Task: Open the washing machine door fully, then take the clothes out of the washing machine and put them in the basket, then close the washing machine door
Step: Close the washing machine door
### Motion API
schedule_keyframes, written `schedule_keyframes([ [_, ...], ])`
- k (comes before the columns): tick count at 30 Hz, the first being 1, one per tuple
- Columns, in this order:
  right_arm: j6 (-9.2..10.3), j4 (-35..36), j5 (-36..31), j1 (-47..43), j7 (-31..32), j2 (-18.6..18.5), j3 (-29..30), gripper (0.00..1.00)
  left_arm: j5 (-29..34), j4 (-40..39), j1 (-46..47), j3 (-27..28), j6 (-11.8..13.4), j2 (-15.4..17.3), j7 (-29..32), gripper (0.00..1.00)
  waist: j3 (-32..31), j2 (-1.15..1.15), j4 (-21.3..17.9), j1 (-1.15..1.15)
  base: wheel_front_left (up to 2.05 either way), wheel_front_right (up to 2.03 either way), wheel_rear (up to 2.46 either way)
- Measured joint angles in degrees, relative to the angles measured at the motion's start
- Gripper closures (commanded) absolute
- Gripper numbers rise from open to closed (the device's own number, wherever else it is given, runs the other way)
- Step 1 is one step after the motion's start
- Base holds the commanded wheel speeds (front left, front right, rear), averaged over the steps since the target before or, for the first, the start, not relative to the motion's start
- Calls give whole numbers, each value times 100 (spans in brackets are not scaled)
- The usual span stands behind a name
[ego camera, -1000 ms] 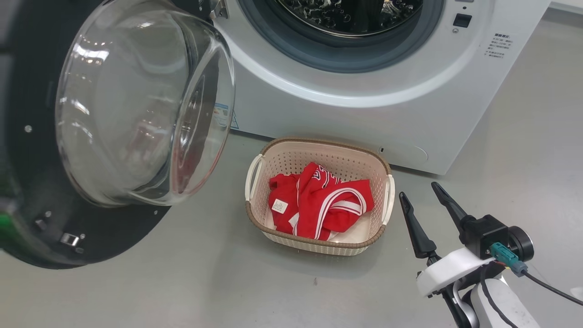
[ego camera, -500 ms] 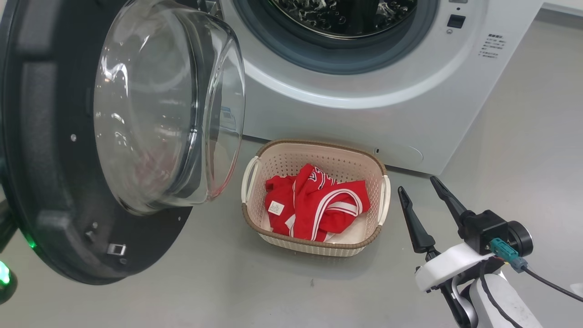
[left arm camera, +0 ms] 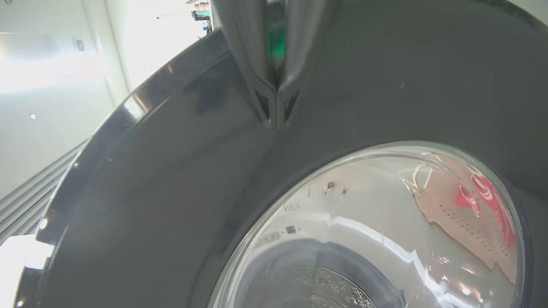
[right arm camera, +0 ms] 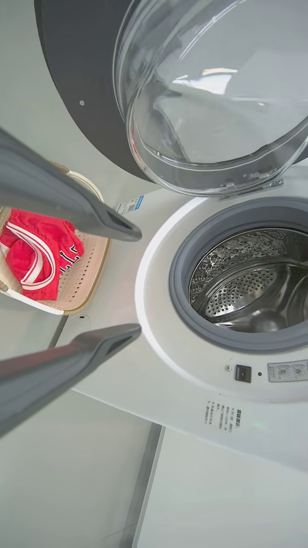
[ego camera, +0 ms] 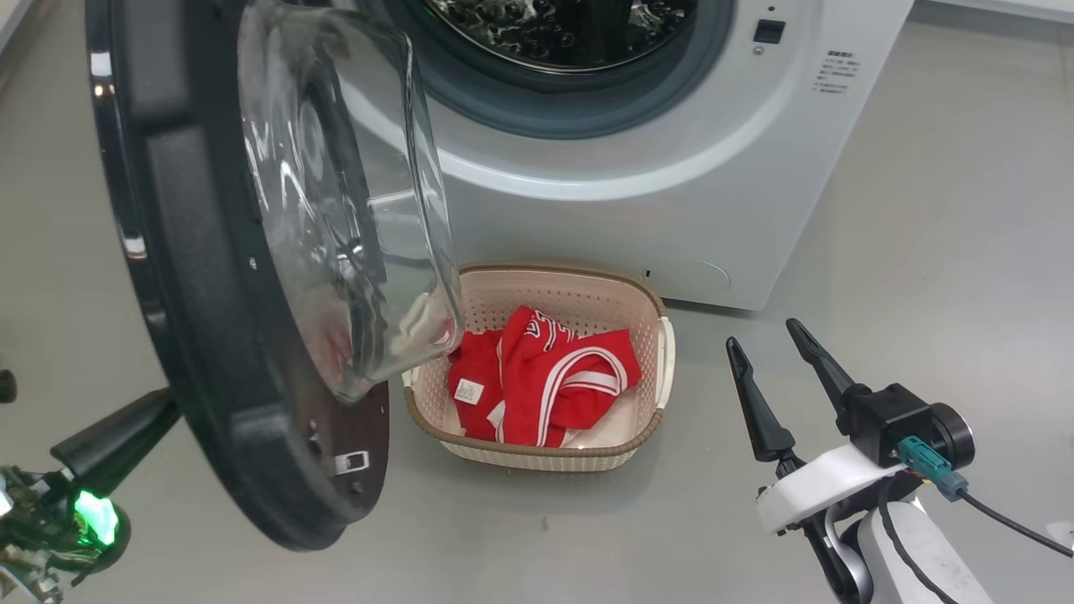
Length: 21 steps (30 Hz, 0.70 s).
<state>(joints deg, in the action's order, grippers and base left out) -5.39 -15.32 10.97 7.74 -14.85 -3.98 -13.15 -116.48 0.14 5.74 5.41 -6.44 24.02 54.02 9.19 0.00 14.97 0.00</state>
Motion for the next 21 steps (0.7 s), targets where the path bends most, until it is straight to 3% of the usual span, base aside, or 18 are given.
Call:
schedule_keyframes([
  [21,62,234,44,171,0,51,12,0,-15,-1195,-232,-388,-42,-257,442,100,130,0,-1049,0,0,0,0],
])
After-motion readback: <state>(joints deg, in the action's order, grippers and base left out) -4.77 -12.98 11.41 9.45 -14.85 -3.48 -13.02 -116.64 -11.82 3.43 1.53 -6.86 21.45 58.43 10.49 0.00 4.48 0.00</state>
